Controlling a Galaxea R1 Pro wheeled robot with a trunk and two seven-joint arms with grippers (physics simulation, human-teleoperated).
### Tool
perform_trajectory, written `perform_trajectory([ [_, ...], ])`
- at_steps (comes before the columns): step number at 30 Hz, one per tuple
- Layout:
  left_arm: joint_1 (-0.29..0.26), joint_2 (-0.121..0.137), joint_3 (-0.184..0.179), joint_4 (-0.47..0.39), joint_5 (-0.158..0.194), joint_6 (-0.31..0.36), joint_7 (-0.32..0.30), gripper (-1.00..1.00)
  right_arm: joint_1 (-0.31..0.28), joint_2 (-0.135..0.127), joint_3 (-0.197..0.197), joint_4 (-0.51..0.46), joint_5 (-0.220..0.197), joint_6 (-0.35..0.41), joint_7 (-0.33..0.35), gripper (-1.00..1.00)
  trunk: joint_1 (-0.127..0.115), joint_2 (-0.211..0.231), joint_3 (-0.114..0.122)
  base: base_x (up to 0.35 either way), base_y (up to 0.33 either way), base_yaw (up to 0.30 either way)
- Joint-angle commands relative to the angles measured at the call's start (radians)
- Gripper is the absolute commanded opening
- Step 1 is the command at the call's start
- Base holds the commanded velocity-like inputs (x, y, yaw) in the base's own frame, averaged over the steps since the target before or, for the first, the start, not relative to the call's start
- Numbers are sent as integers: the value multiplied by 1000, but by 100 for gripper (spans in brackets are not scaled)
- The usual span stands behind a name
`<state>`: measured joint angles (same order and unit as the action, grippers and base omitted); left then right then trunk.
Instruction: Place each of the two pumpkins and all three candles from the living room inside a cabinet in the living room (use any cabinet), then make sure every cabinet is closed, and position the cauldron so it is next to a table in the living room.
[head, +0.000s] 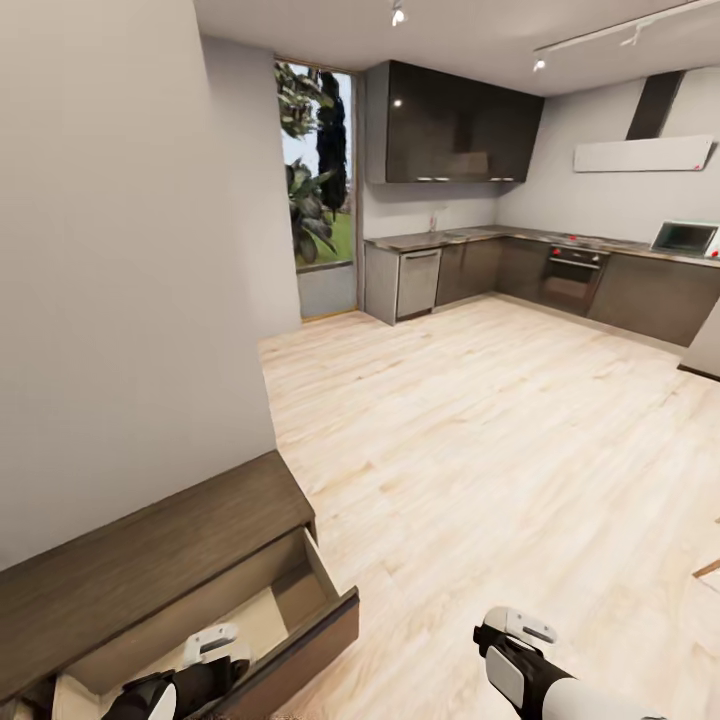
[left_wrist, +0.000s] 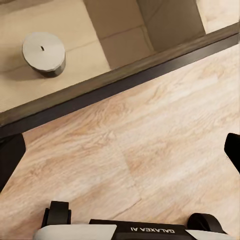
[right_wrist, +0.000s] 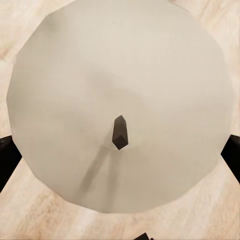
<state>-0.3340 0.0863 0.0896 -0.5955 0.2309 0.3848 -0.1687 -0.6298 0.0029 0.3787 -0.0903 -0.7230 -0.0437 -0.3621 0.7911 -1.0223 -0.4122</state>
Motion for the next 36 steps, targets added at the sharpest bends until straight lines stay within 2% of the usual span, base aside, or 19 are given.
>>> perform_trajectory([
  [1, 0, -1, 4, -1, 5, 8, -3, 100, -1, 0, 9, 0, -9, -4, -3, -100, 0, -1, -1, 6, -6, 292],
  [14, 0, -1, 4, -1, 5, 8, -3, 100, -1, 2, 11, 0, -9, -4, -3, -100, 0, -1, -1, 31, -1, 292],
  [36, 0, 0, 4, -1, 5, 8, -3, 100, -1, 2, 11, 0, -9, -4, -3, -100, 0, -1, -1, 236, 0, 292],
])
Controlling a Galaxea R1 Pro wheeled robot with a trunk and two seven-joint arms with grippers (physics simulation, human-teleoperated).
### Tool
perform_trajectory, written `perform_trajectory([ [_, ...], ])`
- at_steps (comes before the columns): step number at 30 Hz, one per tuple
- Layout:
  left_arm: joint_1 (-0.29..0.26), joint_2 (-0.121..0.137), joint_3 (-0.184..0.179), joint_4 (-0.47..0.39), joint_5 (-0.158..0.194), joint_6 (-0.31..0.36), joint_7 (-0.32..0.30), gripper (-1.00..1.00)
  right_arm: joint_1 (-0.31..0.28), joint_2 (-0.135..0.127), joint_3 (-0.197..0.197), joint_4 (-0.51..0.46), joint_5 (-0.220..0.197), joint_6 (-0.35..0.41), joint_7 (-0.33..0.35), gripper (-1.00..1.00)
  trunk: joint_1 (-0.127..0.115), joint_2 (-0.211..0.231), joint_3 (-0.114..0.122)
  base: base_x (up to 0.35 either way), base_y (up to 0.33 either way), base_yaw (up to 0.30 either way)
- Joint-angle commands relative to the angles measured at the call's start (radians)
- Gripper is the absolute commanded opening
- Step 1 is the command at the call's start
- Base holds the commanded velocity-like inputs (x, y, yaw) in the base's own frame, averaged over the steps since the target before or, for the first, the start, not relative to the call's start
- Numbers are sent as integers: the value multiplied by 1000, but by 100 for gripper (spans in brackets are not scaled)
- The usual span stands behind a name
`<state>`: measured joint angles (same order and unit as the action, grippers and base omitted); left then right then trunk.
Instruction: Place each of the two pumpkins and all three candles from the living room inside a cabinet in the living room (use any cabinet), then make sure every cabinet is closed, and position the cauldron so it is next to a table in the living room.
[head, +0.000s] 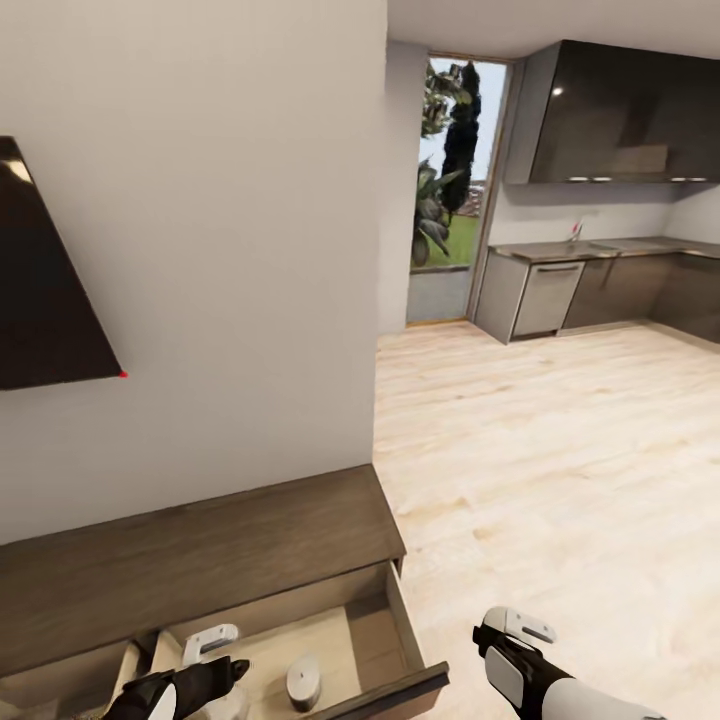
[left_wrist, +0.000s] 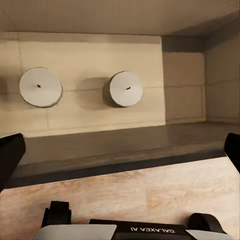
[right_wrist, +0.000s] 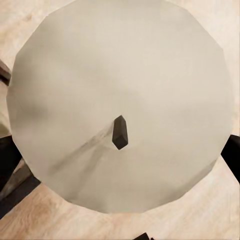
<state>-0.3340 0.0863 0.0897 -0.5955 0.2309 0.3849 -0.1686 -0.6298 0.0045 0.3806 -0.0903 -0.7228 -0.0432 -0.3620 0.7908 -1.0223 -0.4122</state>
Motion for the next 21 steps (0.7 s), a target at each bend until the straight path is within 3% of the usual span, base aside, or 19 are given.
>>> perform_trajectory([
  [1, 0, 0, 4, -1, 5, 8, -3, 100, -1, 0, 9, 0, -9, -4, -3, -100, 0, -1, -1, 158, 0, 292],
  [11, 0, -1, 4, -1, 5, 8, -3, 100, -1, 0, 9, 0, -9, -4, -3, -100, 0, -1, -1, 34, 0, 292],
  [21, 0, -1, 4, -1, 5, 8, -3, 100, -1, 0, 9, 0, -9, -4, -3, -100, 0, -1, -1, 133, 0, 285],
])
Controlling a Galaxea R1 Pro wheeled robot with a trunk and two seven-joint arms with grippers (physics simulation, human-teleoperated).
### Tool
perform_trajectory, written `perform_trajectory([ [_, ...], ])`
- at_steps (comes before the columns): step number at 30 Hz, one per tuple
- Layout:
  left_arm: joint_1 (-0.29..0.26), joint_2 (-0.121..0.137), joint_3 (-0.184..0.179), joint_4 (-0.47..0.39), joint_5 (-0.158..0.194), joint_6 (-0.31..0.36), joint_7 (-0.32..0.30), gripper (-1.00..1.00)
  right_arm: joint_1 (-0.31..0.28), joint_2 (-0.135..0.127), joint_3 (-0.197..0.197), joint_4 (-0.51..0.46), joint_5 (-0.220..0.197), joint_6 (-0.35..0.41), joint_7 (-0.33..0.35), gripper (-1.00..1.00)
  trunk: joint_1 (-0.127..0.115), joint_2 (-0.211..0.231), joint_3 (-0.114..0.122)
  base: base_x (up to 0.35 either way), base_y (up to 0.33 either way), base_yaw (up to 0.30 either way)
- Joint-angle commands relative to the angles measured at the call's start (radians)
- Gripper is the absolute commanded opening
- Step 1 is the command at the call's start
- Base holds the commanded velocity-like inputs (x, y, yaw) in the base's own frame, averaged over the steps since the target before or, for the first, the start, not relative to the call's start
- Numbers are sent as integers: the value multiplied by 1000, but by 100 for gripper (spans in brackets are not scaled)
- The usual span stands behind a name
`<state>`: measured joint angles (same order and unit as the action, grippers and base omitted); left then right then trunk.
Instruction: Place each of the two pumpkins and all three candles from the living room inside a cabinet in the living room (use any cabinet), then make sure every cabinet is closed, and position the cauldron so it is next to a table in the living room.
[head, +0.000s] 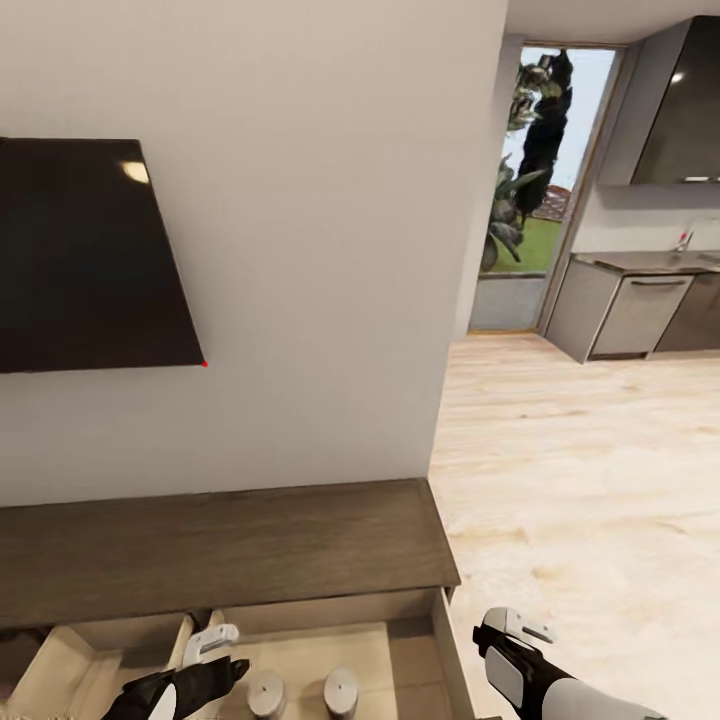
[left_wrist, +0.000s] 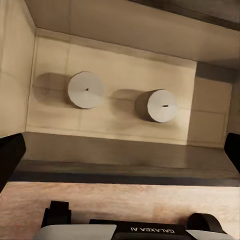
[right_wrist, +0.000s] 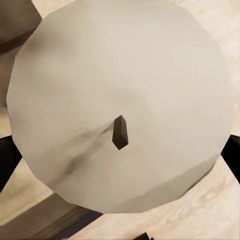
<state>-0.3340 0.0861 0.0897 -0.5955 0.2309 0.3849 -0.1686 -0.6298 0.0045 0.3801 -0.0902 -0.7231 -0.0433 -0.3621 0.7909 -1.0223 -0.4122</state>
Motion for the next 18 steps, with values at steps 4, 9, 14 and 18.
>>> perform_trajectory([
  [4, 0, 0, 4, -1, 5, 8, -3, 100, -1, 0, 10, 0, -9, -4, -3, -100, 0, -1, -1, 184, -12, 87],
  [9, 0, 0, 4, -1, 5, 8, -3, 100, -1, 0, 10, 0, -9, -4, -2, -100, 0, -1, -1, 102, -6, 13],
  [14, 0, 0, 4, -1, 5, 8, -4, 100, -1, 0, 10, -1, -9, -3, -2, -100, 0, -1, -1, 111, -1, 1],
  [18, 0, 0, 4, -1, 5, 8, -3, 100, 3, 0, 10, -1, -2, -4, -2, -100, 0, -1, -1, 12, 44, 0],
])
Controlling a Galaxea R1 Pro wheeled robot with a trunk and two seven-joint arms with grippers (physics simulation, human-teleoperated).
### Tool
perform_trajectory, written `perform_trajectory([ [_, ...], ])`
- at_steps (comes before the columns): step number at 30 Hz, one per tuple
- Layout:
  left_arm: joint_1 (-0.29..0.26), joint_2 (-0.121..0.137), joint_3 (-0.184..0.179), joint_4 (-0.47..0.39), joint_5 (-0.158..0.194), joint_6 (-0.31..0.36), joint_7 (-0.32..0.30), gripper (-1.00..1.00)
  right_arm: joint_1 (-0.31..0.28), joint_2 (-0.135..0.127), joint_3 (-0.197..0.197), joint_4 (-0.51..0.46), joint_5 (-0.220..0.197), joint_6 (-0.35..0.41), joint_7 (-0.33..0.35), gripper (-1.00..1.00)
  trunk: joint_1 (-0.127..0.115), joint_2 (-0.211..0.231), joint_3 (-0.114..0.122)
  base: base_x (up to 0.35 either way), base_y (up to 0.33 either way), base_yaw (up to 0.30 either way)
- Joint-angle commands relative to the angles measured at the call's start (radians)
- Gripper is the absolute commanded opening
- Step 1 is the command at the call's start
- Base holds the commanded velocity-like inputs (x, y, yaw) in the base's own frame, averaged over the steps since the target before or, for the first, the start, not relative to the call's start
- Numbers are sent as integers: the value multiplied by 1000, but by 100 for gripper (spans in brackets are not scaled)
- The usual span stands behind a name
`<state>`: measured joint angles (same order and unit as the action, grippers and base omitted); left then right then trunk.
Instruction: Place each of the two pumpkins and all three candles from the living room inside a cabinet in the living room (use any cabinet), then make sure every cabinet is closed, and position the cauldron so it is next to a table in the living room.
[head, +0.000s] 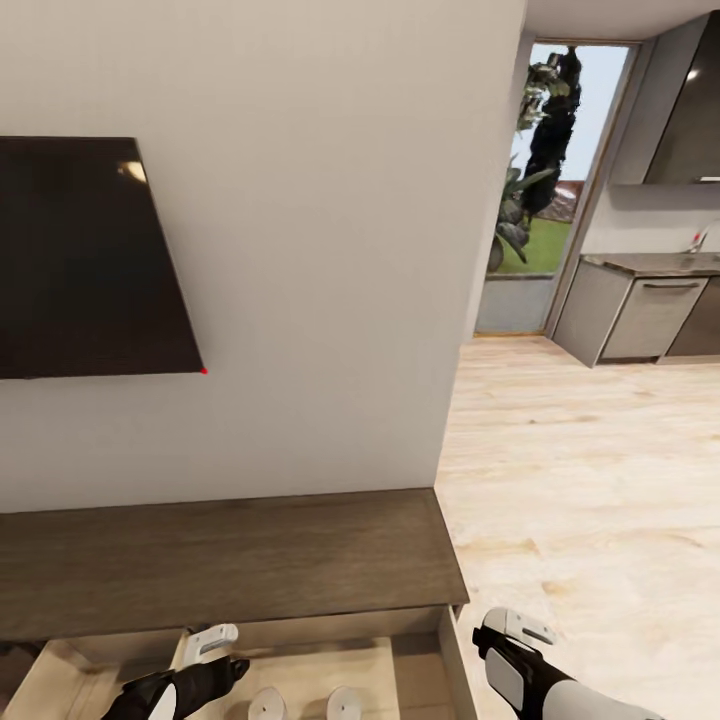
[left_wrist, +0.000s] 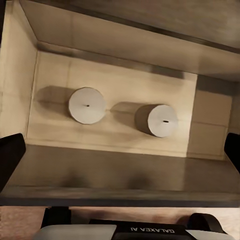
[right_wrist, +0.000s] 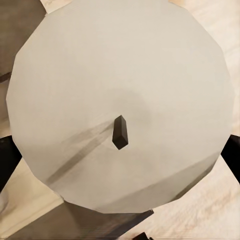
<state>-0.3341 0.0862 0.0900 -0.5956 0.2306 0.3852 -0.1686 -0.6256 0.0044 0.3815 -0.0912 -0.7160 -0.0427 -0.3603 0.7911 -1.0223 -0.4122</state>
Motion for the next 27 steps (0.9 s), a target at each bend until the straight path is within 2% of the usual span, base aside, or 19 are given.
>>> perform_trajectory([
  [1, 0, 0, 4, -1, 6, 7, -3, 100, 4, 0, 9, 0, -2, -5, -3, -100, 0, -1, -1, 3, 145, 0],
  [6, 0, 0, 4, -1, 6, 7, -3, 100, 17, 0, 10, -2, 36, -5, -4, -100, 0, -1, -1, 1, 60, 0],
  [22, 0, 0, 4, -1, 6, 7, -4, 100, 19, 2, 10, -4, 45, -5, -2, -100, 0, -1, -1, 71, 42, 79],
  [27, 0, 0, 4, -1, 6, 7, -4, 100, 20, 2, 11, -3, 73, -4, -3, -100, 0, -1, -1, 21, 16, 2],
])
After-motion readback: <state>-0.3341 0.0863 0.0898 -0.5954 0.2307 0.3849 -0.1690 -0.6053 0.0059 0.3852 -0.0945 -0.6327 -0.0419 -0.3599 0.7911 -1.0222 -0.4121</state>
